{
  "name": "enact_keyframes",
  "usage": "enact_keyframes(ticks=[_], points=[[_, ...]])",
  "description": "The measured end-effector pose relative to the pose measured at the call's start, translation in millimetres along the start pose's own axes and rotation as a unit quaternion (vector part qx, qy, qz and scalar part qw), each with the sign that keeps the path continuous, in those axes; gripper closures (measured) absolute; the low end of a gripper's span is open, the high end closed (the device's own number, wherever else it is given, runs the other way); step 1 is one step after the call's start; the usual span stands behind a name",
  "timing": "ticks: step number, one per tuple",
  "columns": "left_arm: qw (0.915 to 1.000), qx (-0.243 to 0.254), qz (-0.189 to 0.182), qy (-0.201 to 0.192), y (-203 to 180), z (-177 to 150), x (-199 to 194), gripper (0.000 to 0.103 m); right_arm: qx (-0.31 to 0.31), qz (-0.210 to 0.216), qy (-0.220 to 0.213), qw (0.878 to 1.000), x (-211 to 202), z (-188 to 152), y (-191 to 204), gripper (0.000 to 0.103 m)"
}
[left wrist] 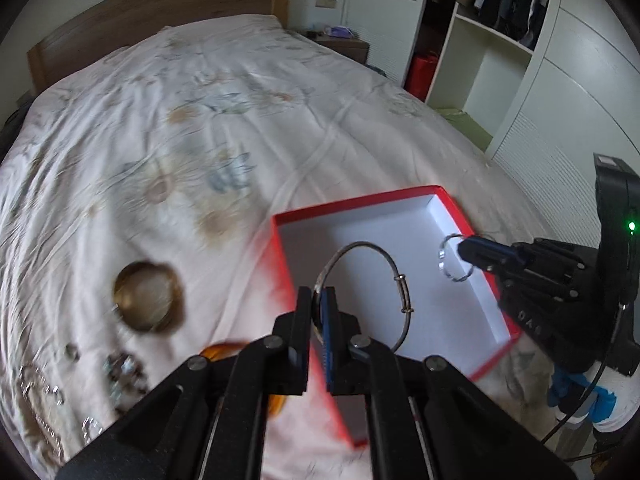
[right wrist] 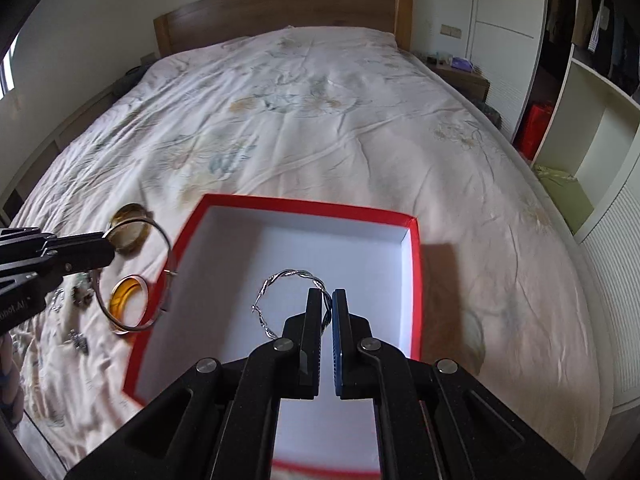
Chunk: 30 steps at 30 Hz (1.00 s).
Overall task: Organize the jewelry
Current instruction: 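Carry both items into the red box and open both tools, then move both tools back toward the remaining jewelry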
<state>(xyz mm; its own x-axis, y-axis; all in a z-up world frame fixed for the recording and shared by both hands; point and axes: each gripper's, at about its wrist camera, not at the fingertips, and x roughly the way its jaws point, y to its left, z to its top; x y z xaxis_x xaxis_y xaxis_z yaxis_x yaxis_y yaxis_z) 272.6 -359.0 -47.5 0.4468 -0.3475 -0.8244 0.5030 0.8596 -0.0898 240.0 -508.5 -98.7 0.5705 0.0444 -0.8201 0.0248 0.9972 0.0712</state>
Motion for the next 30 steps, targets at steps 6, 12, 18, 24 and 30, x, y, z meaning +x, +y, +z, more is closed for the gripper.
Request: enact_keyframes(ticks=[6,12,18,24,30], points=[[0.9989,0.024,0.023,0.033,-22.0,12.9,59.0,0.098,-0.013,0.0,0.034,0.999,47.0,13.5,-11.0,0.098],[0.9957,0.017,0.049,0.077,-11.4,-0.1,99.8,0.099,-0.038,-0.014,0.063,0.997,73.4,10.8,-15.0,0.098],[0.9961,0.007,0.046,0.076,-12.0,-2.0,103.4,0.097,-0.047,-0.033,0.072,0.996,79.8,12.7,-17.4,0.09],[0.9986,0.002,0.03,0.044,-13.0,0.0,80.7,0.069,-0.043,-0.033,0.044,0.998,51.5,13.5,-17.0,0.068],[0.9997,-0.01,0.021,0.004,-6.5,-11.0,17.0,0.068,-0.023,-0.027,0.009,0.999,-7.7,5.5,-6.6,0.068]])
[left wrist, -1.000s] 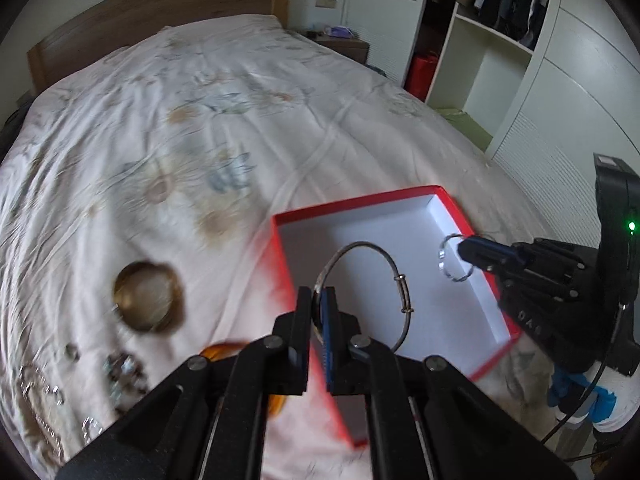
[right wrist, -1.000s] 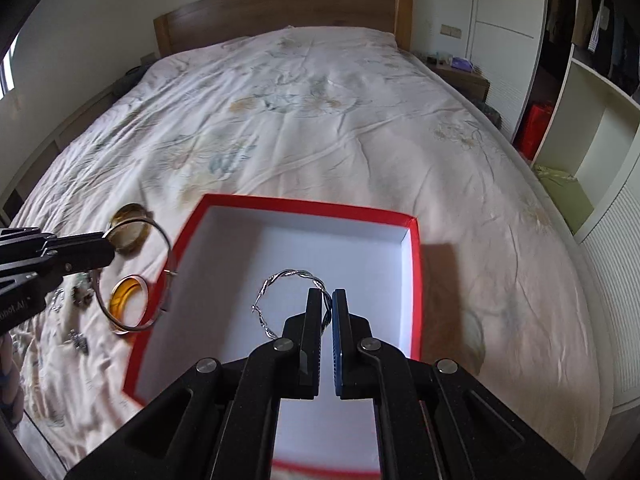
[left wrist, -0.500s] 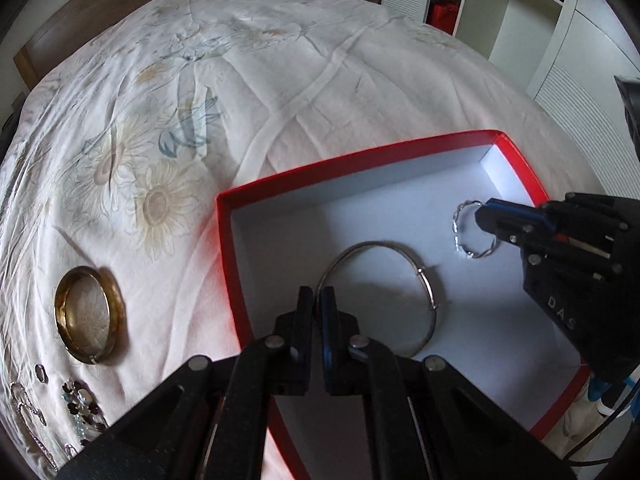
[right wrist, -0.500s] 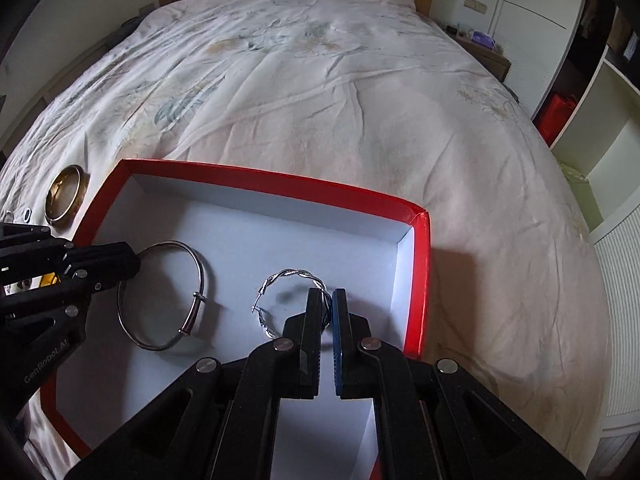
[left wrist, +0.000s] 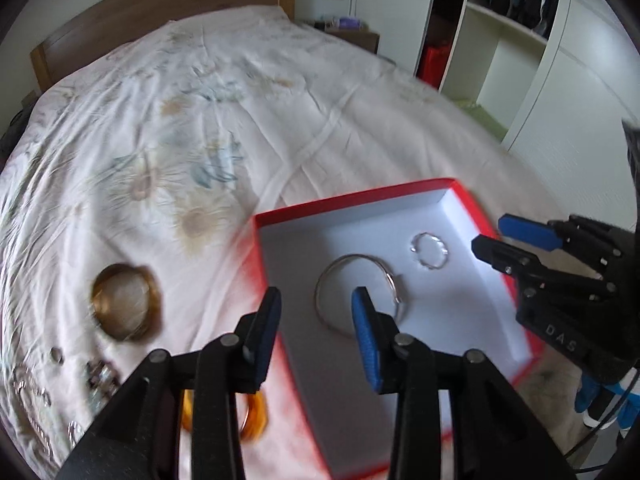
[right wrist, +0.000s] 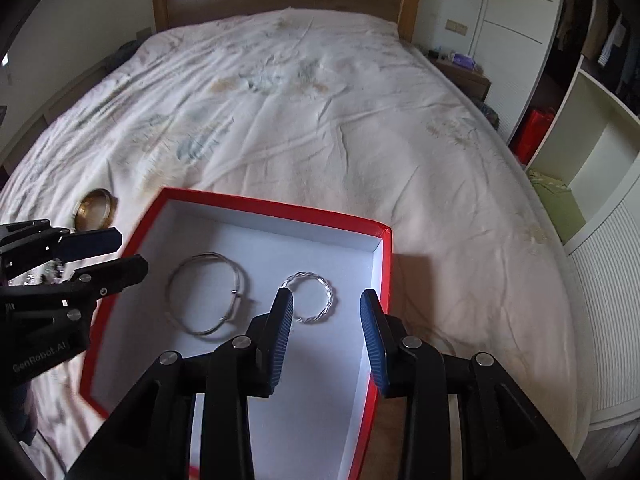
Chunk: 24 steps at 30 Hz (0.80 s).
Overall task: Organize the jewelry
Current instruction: 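Move both tools back toward the remaining jewelry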
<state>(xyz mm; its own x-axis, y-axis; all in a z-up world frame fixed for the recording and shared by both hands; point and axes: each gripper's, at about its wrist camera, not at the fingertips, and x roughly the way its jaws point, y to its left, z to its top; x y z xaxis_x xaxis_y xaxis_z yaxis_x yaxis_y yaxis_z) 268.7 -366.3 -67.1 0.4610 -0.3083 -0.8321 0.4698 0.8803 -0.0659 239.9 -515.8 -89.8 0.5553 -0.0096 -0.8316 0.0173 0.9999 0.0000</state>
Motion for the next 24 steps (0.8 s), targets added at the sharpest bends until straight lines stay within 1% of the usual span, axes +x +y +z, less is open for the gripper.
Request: enact_keyframes(ticks=[2,6,10,14,16,20,24], points=[[1.0,-0.005,0.002,-0.007,11.9,-10.6,-25.7,0.068,0.006,0.012,-0.009,1.0,-21.3,-7.3,8.5,0.068],[0.9992,-0.011,0.037,-0.007,43.6,-34.9,-70.5,0.068,-0.003,0.034,-0.024,0.999,-59.5,-20.9,37.8,0.068],[0.9971,-0.041,0.063,-0.013,93.9,-69.4,-116.1,0.068,-0.016,0.058,-0.037,0.998,-92.0,-35.7,78.2,0.068],[0.9937,-0.073,0.082,-0.021,143.3,-103.5,-155.8,0.068,-0.03,0.078,-0.047,0.995,-113.4,-44.7,118.5,0.068],[0.9917,-0.084,0.094,-0.024,165.0,-118.3,-170.1,0.068,-0.035,0.088,-0.05,0.994,-118.6,-46.4,133.5,0.068],[0.9873,-0.117,0.105,-0.024,207.9,-151.9,-191.2,0.068,-0.044,0.117,-0.05,0.991,-122.3,-52.2,169.2,0.068],[0.9836,-0.141,0.111,-0.015,232.3,-180.8,-188.1,0.068,-0.066,0.145,-0.03,0.987,-107.8,-59.5,208.6,0.068]])
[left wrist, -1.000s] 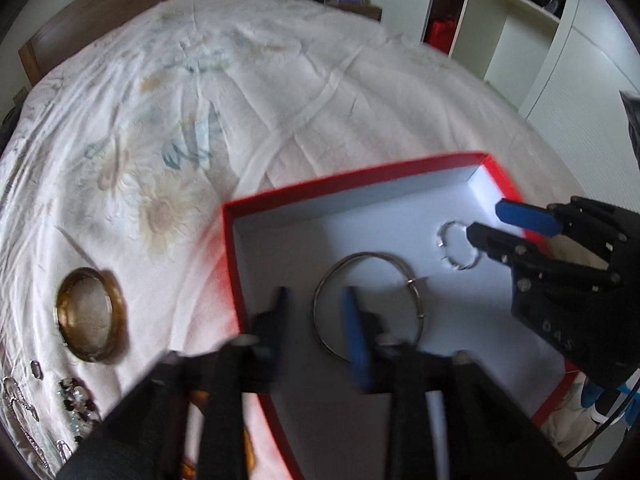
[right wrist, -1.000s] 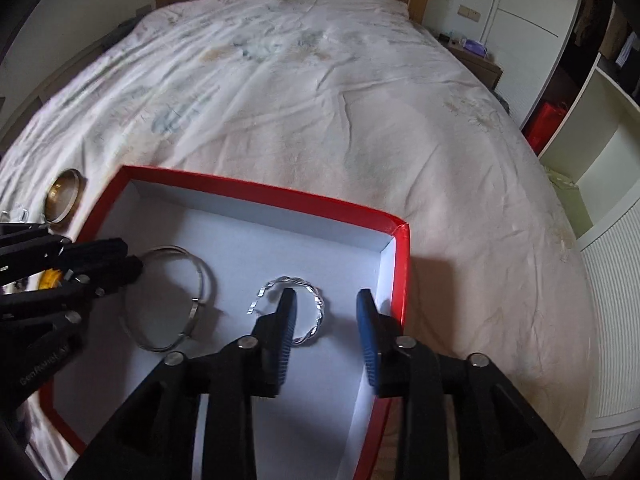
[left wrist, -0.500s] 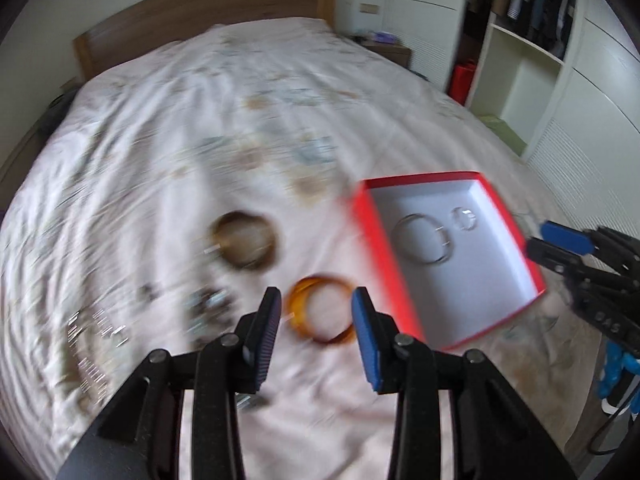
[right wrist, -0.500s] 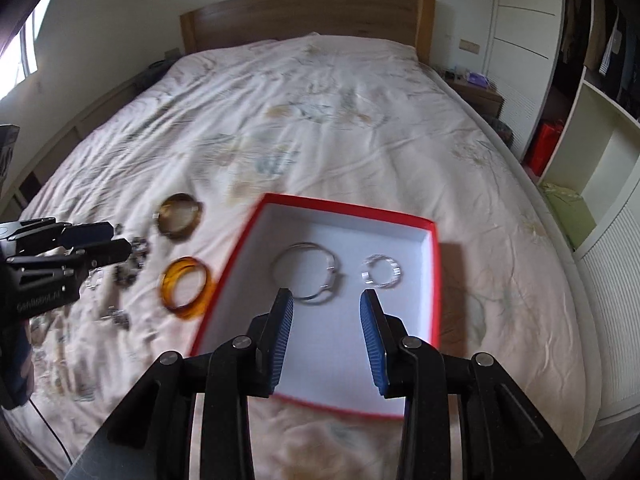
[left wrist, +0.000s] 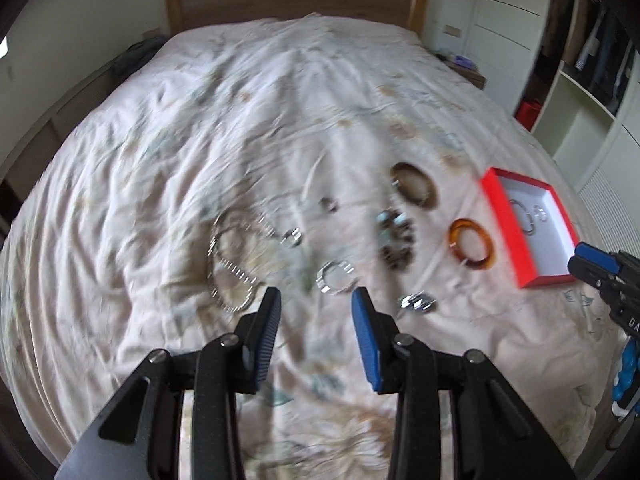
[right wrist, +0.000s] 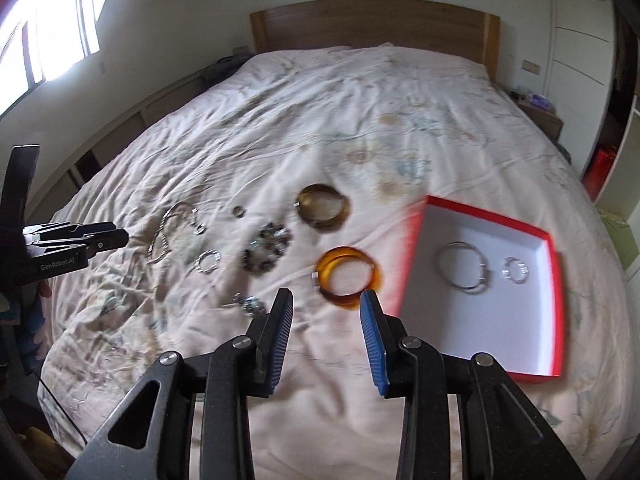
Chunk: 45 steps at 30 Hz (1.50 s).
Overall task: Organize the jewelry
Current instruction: 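Move both tools back toward the remaining jewelry, then grasp the twisted silver ring with the left tool while the right tool grasps the watch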
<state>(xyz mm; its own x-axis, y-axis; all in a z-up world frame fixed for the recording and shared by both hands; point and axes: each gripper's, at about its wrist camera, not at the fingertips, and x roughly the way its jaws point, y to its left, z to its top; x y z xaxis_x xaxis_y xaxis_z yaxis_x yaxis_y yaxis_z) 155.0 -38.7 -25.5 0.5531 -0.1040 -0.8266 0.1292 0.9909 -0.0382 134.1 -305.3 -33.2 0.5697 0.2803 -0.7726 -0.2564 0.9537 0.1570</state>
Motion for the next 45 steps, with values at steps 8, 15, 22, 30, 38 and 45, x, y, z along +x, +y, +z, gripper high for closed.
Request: enact_keyframes(ticks=[8,15,22,30,38,45], points=[[0.9983,-0.027,-0.026,0.044,5.5,-16.4,56.1,0.068,-0.043,0.057,0.065,0.995,67.5,-11.9,37.5,0.068],[0.9947,-0.053,-0.047,0.074,4.5,-3.1,109.5,0.068,-0.072,0.094,0.105,0.987,122.0,-13.5,45.4,0.068],[0.9925,-0.06,-0.04,0.099,5.2,7.4,148.2,0.069,-0.097,0.108,0.124,0.982,158.3,-11.7,50.4,0.068],[0.9924,-0.046,-0.022,0.112,-4.8,9.9,166.5,0.069,-0.107,0.116,0.129,0.979,180.4,-5.3,53.5,0.07],[0.9938,-0.048,-0.028,0.096,-4.3,4.3,161.2,0.098,-0.087,0.11,0.125,0.982,175.4,-10.3,54.3,0.079],[0.9952,-0.04,-0.032,0.083,-13.2,-7.5,136.2,0.099,-0.063,0.105,0.108,0.987,147.1,-18.6,54.0,0.08]])
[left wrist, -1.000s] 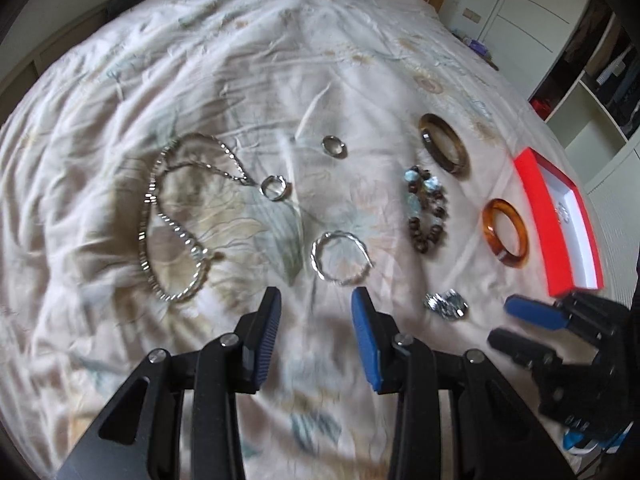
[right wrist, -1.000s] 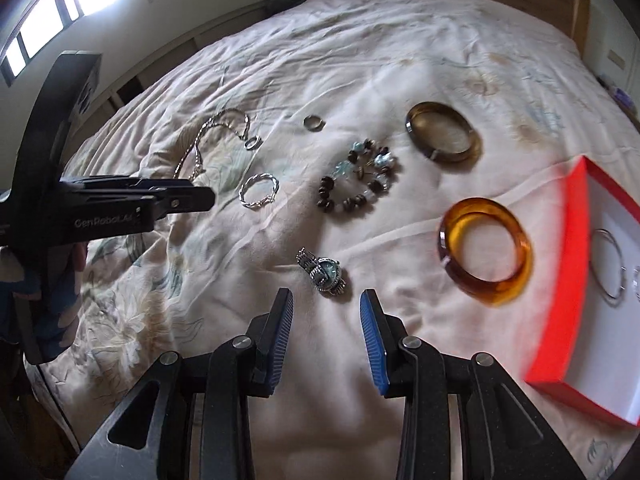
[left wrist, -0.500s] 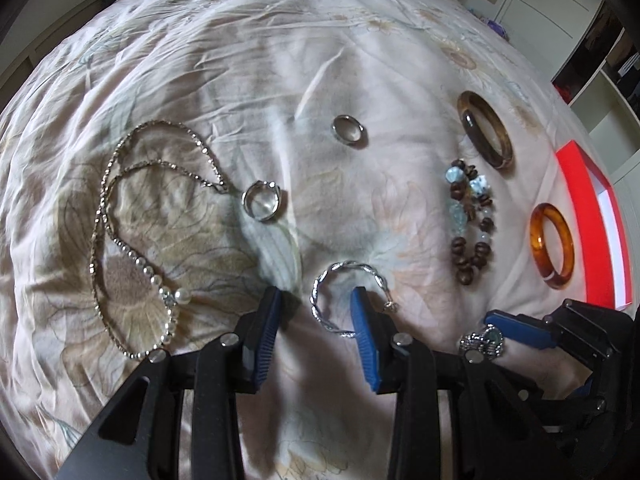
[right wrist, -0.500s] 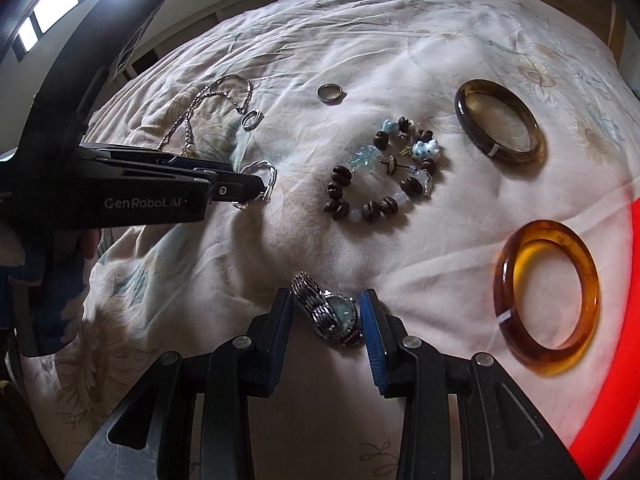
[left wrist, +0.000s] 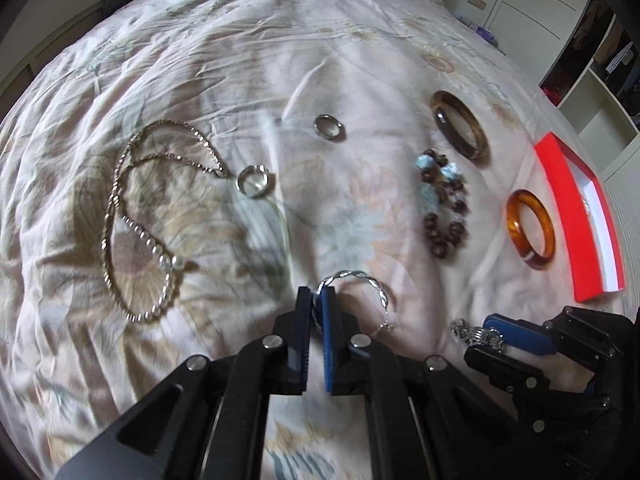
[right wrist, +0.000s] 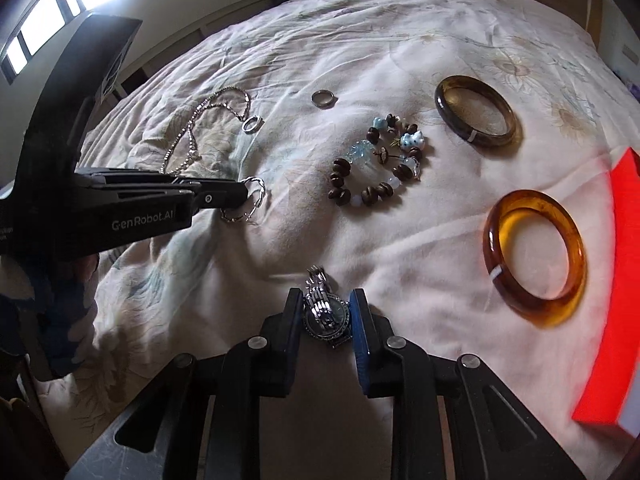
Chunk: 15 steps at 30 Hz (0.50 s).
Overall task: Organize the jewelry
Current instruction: 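Grasp the twisted silver ring with the left tool while the right tool grasps the watch, then carry the ring and watch into the red box and release both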
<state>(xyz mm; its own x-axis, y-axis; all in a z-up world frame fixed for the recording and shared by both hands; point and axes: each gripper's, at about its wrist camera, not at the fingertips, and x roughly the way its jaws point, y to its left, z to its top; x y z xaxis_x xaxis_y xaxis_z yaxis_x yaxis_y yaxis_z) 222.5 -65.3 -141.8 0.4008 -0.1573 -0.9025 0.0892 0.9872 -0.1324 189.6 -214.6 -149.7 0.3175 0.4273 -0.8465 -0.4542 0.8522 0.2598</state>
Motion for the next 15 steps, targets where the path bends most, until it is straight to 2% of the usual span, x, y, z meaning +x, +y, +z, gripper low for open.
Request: enact_keyframes(ticks=[7,15], points=[[0.9994,0.011,0.004,-0.032,-2.2,-9.9,-41.7,0.099,0.005,-0.008,-0.028,1.0,-38.6,-14.9,14.2,0.08],[0.9979,0.02,-0.008,-0.061,-16.2,-15.4,-79.1,0.099,0.011,-0.025,-0.07,0.997,-86.9,-30.2,21.0,0.08]])
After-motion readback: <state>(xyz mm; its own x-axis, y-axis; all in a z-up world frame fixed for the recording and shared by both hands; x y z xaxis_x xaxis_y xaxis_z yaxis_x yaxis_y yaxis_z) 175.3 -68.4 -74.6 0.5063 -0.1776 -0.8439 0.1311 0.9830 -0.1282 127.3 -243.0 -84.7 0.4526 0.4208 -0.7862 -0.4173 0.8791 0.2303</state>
